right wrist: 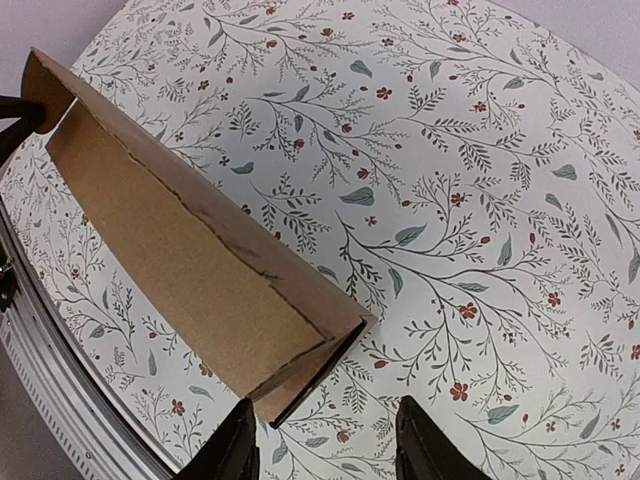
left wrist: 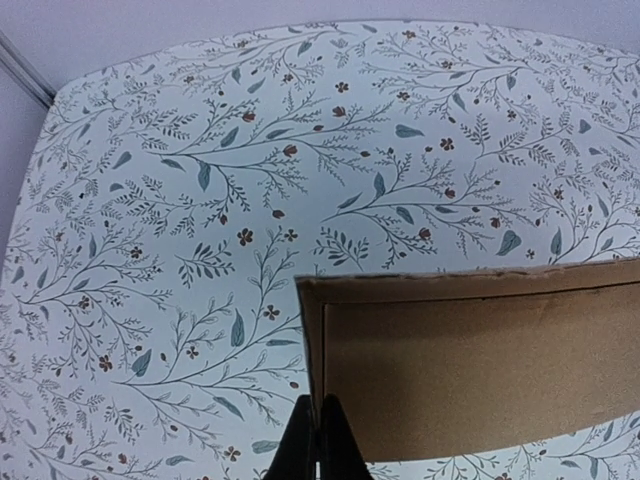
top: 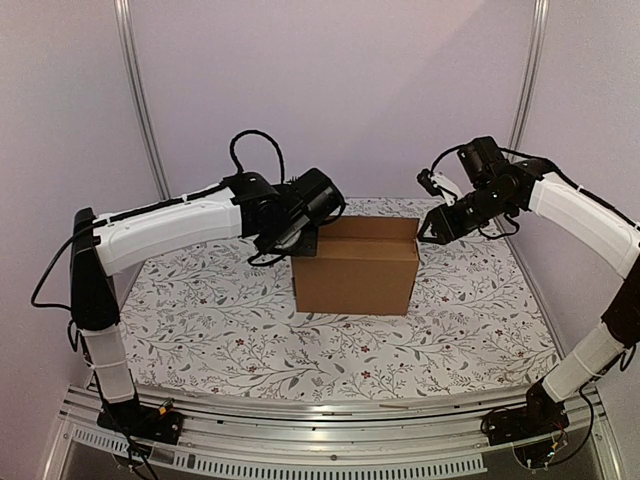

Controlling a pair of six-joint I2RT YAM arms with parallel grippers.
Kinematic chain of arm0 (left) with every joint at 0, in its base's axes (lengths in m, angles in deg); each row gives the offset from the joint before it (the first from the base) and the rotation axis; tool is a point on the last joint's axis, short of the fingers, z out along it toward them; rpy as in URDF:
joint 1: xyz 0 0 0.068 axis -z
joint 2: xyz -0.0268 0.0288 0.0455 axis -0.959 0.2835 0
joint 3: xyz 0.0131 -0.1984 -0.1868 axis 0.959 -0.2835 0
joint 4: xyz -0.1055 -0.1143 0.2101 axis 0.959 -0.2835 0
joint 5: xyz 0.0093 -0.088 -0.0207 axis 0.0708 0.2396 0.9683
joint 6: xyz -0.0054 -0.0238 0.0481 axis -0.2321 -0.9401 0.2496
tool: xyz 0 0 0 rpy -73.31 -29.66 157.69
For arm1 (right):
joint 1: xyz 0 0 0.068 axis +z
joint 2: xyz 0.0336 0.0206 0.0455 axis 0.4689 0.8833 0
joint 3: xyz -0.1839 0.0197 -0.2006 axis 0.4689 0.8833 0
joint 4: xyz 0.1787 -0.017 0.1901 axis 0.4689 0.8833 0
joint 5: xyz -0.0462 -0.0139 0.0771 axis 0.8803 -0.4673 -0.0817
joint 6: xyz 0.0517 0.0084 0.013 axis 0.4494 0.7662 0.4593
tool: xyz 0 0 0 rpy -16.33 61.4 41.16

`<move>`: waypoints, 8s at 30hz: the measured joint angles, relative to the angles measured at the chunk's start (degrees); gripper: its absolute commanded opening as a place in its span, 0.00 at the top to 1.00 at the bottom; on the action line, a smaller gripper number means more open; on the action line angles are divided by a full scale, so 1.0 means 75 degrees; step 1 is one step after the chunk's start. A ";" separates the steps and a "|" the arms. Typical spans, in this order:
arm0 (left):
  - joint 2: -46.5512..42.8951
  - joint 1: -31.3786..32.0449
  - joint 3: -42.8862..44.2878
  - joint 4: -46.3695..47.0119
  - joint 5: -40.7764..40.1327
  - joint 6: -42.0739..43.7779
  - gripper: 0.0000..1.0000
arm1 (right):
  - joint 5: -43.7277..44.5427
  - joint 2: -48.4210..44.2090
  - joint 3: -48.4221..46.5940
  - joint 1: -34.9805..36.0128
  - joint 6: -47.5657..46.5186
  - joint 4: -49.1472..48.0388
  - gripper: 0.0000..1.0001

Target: Fold the paper box

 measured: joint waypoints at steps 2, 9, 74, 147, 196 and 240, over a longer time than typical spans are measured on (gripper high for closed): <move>0.0000 0.0000 0.0000 0.0023 0.0003 -0.0003 1.00 | -0.0029 -0.0061 0.0000 -0.0026 -0.0047 0.0006 0.53; 0.0044 0.0000 0.0000 0.0163 0.0015 -0.0003 1.00 | -0.0157 -0.0163 0.0041 -0.0073 -0.0195 0.0006 0.52; 0.0082 0.0003 -0.0032 0.0291 -0.0038 0.0338 1.00 | -0.0399 0.0259 -0.0163 -0.0187 0.0618 0.0577 0.97; -0.0047 0.0003 -0.0079 -0.0312 -0.0490 -0.0262 1.00 | 0.1632 0.1274 -0.1064 0.0976 0.1265 0.0032 1.00; -0.0105 -0.0055 -0.0175 -0.0306 -0.0379 -0.0061 1.00 | 0.1842 0.1349 -0.1137 0.1067 0.0959 0.0117 0.99; 0.0198 -0.0350 0.0592 -0.0627 0.0332 -0.0117 1.00 | 0.1807 0.1346 -0.1043 0.1096 0.0979 -0.0061 0.98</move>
